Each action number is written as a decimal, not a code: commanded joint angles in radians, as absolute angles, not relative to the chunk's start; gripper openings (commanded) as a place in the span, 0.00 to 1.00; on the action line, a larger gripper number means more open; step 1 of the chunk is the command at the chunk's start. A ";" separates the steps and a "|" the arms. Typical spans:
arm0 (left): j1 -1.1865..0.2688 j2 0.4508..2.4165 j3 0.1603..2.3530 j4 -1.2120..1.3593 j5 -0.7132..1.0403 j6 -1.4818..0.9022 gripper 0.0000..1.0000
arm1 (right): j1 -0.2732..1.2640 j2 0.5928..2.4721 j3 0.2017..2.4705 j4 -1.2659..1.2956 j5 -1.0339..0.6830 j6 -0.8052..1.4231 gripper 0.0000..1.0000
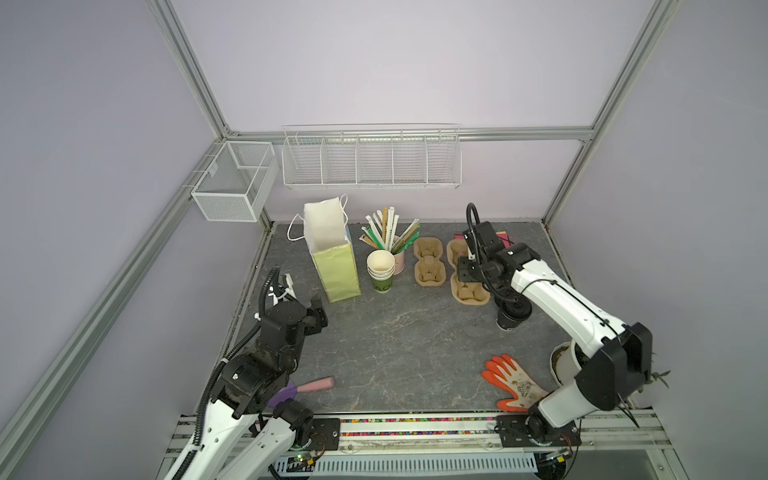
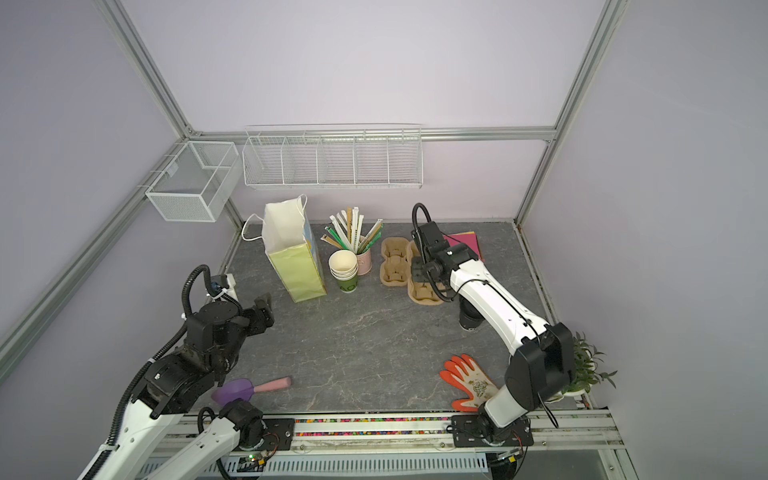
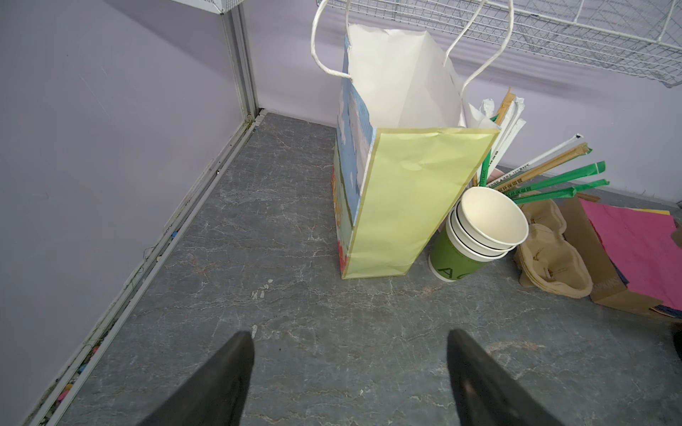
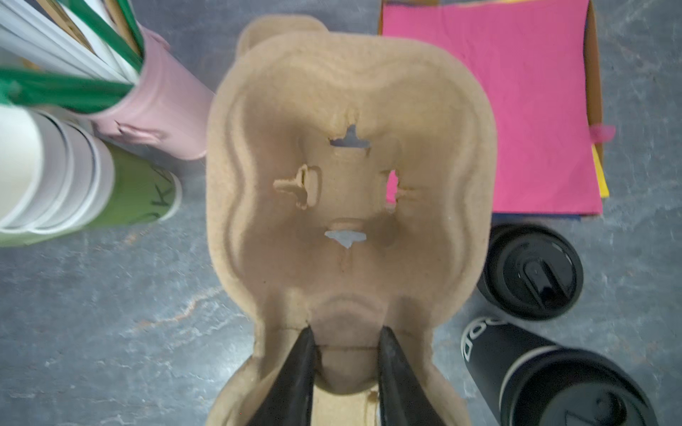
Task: Pack the takeout coffee
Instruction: 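Lower the cup carrier onto the table nearer the robot and release it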
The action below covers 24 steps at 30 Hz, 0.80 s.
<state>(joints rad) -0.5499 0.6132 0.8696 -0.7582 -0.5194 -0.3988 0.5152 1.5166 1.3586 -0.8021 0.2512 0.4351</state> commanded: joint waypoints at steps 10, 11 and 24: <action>-0.546 0.601 0.864 -0.769 -0.528 -0.386 0.82 | 0.545 1.465 1.042 -0.633 0.259 0.500 0.29; -0.547 0.600 0.864 -0.769 -0.530 -0.385 0.82 | 0.545 1.479 1.037 -0.627 0.261 0.499 0.29; -0.547 0.607 0.862 -0.765 -0.526 -0.384 0.82 | 0.546 1.618 1.033 -0.531 0.318 0.452 0.29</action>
<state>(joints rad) -0.5499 0.6106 0.8696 -0.7586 -0.5194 -0.3985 0.5411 1.6043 1.0454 -0.5739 0.2935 0.4679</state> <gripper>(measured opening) 0.823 0.295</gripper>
